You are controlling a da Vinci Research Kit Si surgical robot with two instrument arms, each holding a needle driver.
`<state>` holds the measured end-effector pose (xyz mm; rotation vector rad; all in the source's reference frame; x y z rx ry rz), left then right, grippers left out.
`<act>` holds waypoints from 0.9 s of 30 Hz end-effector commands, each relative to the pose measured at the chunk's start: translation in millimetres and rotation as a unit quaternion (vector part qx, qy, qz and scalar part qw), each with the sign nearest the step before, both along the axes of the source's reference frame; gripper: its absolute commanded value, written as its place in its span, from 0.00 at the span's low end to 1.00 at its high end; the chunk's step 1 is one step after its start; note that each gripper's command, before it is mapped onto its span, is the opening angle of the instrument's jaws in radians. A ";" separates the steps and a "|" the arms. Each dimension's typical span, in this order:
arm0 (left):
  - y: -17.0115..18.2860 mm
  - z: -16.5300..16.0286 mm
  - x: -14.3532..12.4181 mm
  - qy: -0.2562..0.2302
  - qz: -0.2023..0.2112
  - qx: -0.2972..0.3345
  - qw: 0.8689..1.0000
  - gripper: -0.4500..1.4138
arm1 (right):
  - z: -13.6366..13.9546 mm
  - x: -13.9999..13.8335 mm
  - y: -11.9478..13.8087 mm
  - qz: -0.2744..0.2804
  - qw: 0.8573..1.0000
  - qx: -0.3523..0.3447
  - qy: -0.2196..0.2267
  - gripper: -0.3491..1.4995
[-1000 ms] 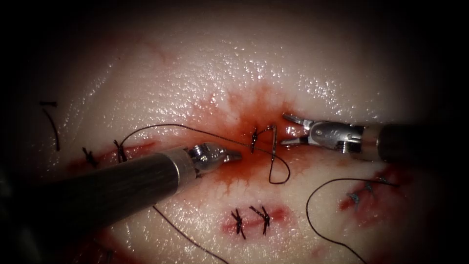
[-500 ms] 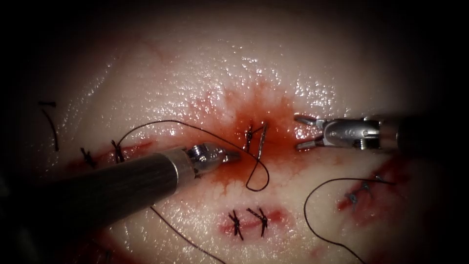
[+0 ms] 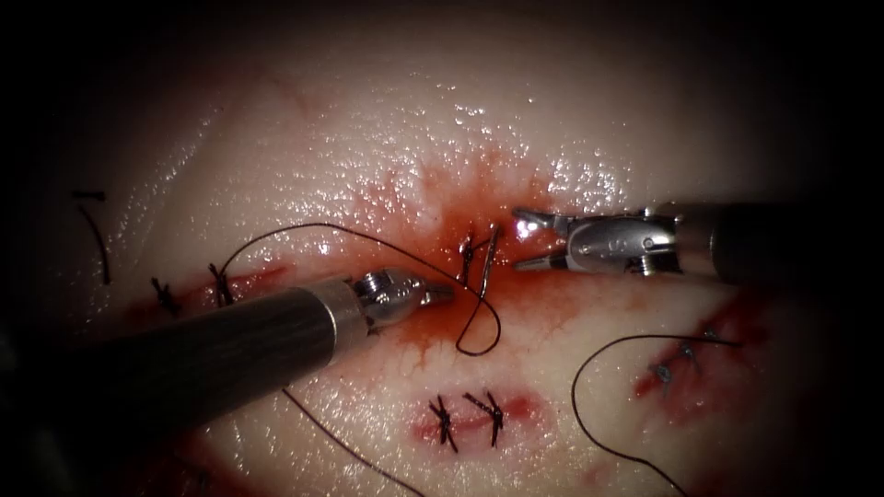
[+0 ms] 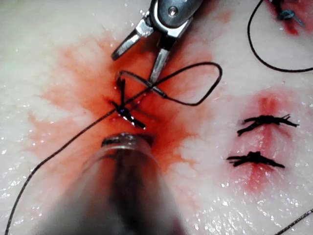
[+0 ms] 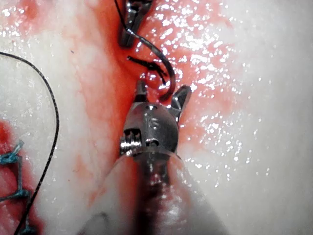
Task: Wound Closure
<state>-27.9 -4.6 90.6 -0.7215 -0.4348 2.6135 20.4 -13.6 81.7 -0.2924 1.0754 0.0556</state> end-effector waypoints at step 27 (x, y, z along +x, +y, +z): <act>-0.1 0.1 -1.5 -0.005 0.001 -0.010 1.000 0.17 | -2.8 4.4 -2.4 -0.044 0.985 -0.160 0.042 0.76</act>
